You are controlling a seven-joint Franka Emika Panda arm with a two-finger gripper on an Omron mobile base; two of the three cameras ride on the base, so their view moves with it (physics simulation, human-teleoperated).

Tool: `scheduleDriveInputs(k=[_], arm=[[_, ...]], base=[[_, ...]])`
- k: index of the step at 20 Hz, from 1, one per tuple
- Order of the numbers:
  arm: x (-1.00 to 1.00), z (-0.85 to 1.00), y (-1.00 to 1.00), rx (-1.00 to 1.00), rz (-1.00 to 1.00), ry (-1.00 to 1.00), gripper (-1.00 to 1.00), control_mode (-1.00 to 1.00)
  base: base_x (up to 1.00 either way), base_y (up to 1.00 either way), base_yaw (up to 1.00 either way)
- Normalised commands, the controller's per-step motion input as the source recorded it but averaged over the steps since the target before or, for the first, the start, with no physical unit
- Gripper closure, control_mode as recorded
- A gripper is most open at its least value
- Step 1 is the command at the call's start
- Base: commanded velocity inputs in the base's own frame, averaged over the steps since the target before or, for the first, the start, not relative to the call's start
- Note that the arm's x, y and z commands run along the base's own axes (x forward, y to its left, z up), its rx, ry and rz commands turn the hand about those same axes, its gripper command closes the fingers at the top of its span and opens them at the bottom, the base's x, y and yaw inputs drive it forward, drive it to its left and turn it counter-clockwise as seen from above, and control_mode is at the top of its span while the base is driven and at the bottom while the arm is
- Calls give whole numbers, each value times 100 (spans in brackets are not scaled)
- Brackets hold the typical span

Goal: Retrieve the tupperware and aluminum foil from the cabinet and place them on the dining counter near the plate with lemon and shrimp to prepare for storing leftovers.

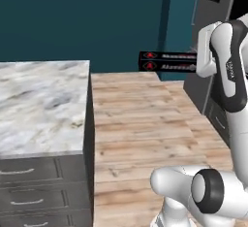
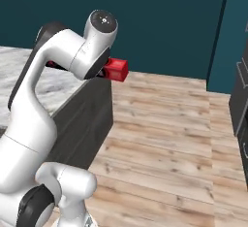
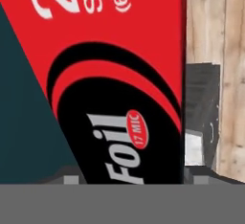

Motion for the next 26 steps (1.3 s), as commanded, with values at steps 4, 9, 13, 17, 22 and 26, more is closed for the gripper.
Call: scheduleDriveInputs(k=[4,9,13,17,22,26], arm=[[0,0,0,0,0,0,100,100],[0,0,0,0,0,0,100,100],[0,0,0,0,0,0,100,100],[0,0,0,0,0,0,100,100],[0,0,0,0,0,0,100,100],[0,0,0,0,0,0,100,100]], base=[[100,-35,7],[100,-26,5],[100,-29,8],[100,-35,16],[100,-49,22],[96,-64,23]])
